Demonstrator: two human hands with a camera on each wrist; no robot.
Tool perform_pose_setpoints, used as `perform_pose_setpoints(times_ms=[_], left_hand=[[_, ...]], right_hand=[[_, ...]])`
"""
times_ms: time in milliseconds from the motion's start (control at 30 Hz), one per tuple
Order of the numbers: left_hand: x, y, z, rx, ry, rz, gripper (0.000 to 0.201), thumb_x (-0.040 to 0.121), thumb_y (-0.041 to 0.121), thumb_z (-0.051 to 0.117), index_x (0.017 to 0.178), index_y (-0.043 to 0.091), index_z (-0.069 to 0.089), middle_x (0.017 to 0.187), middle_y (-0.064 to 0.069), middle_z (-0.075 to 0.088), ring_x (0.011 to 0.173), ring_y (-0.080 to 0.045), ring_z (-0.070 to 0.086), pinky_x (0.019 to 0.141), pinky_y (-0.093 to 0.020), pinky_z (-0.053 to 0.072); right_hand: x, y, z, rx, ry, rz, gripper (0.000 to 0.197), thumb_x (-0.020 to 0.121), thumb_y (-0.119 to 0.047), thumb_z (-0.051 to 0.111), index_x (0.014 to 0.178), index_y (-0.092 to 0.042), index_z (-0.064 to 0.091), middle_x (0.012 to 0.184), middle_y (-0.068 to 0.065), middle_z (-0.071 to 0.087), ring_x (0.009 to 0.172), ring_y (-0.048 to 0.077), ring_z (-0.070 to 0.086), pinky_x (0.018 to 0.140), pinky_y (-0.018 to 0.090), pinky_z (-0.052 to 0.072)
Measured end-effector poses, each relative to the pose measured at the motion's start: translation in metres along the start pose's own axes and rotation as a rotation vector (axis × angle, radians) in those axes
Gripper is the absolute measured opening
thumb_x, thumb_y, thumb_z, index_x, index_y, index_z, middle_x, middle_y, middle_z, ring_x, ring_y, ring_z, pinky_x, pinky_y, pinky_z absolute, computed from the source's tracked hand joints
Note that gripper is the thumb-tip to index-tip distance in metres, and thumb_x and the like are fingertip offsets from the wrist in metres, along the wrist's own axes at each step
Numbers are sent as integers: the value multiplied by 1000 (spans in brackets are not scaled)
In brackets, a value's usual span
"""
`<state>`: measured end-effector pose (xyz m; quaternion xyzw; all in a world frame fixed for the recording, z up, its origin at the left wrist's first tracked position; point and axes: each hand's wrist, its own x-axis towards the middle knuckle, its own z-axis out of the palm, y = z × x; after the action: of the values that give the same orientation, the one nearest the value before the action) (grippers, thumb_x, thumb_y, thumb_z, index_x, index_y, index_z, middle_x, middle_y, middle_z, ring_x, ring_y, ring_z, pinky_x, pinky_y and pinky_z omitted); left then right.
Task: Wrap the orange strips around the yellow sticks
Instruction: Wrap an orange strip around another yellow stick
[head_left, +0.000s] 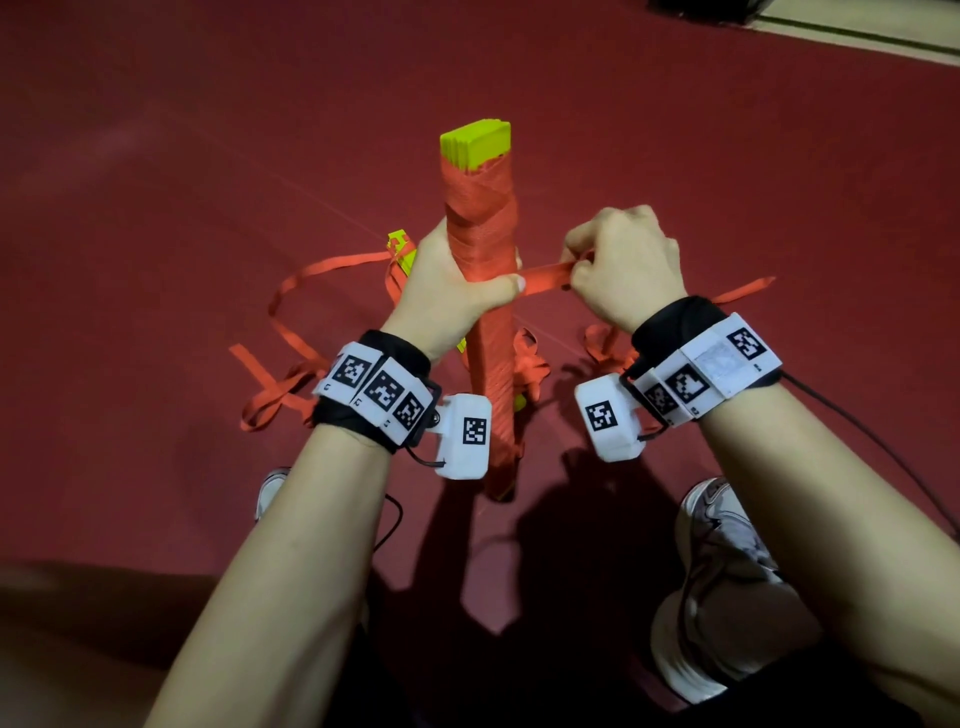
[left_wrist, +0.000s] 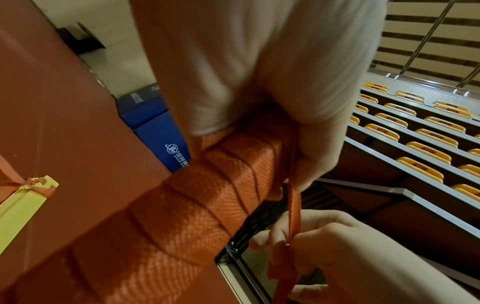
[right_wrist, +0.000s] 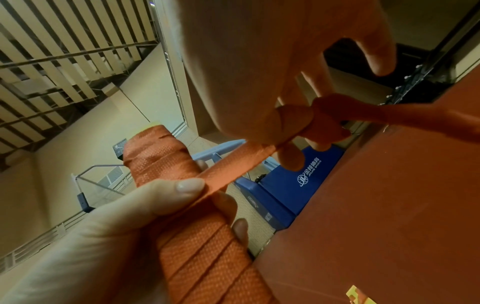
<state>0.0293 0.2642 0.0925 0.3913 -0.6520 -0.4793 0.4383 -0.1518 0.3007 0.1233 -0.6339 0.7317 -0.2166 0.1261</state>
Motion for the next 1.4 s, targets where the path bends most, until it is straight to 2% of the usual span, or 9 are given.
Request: perform_pose_setpoints(times_ms=[133,300,467,533,633,833,1033,1200,1400], left_hand=[[1,-2,0,11,23,5,39,71,-3,78,103,-12,59,87,0,69,78,-11,66,78,-26,53],[1,-5,-4,0,82,0,35,74,5,85,99,-2,62,86,3,68,78,-10,64,78,-28,53],[1,-3,-15,-61,92,-33,45,70,11,91,106,0,69,92,2,72,84,-9,66,80,-29,55],[-1,-3,-17,-164,77,-52,47,68,12,89,108,4,66,92,3,72,84,-9,66,79,-27,53],[-6,-5,-14,-304,22,-92,43,71,19,82,109,9,64,90,6,73,83,-10,66,79,-26,53],[-20,5,16,-453,-195,-188,22,85,15,63,106,9,63,94,-4,70,90,-18,66,84,-30,55],[-20,10,32,-353,-109,-153,47,60,27,82,98,16,57,79,12,71,79,-5,66,77,-21,52],[-20,5,39,-264,23,-86,62,57,27,89,107,14,56,95,0,68,90,-12,66,88,-33,55],[-20,8,26,222,147,118,44,68,48,87,92,22,61,100,-7,63,91,-13,62,84,-28,52]], right_hand=[[2,4,0,22,-45,13,20,73,-14,51,66,-30,60,88,-1,62,114,32,46,96,52,43],[4,11,-2,194,-81,-142,25,66,-4,49,67,-17,71,54,-2,51,60,12,49,66,32,38],[-4,7,10,281,-16,-402,39,57,-1,39,72,-12,72,71,2,72,70,11,64,75,28,49],[-7,3,13,357,-61,-355,38,59,7,39,71,-11,70,61,-4,70,61,3,64,68,15,48],[-10,-1,22,447,-121,-217,39,57,9,38,75,-11,66,50,2,66,51,22,65,57,23,52],[-16,-5,40,460,-21,-85,28,77,-1,51,56,-20,54,51,3,60,52,23,57,55,34,46],[-20,-5,41,440,-28,-18,30,74,2,45,50,-15,37,49,11,48,49,24,40,46,37,30],[-22,-8,43,444,-10,-16,29,78,0,42,55,-15,34,54,11,44,55,24,36,51,46,34],[-22,-11,43,509,9,10,38,78,5,42,50,-19,30,50,1,34,55,19,28,53,34,25]])
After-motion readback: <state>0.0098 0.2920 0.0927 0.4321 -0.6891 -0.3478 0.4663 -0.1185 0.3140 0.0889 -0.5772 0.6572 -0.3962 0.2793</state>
